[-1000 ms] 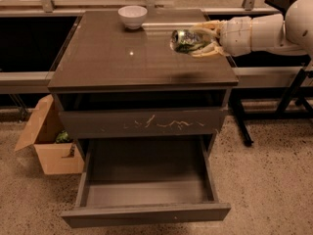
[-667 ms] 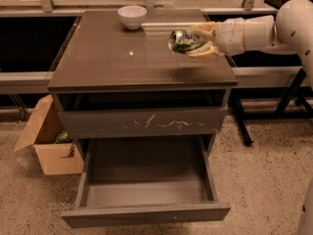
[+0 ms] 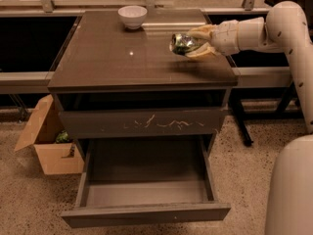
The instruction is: Pick green can from middle drawer and place on counter
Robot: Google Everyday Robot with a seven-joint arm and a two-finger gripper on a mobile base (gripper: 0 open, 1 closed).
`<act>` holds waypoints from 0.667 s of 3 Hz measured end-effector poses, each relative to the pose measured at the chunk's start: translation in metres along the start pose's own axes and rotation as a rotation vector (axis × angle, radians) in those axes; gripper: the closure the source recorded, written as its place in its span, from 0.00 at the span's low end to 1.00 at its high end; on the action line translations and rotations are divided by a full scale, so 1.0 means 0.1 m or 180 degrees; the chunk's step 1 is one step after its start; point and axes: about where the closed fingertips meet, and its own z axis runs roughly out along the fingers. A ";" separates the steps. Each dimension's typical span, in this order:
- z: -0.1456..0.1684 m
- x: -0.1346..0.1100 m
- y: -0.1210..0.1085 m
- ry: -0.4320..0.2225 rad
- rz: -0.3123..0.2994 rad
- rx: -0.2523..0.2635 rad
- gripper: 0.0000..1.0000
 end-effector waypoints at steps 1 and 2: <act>0.06 0.09 -0.04 0.0031 0.0059 -0.0029 0.04; 0.08 0.15 -0.06 0.0051 0.0105 -0.0053 0.00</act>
Offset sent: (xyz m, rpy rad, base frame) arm 0.0264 -0.0153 -0.0061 -0.0102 0.0519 -0.0283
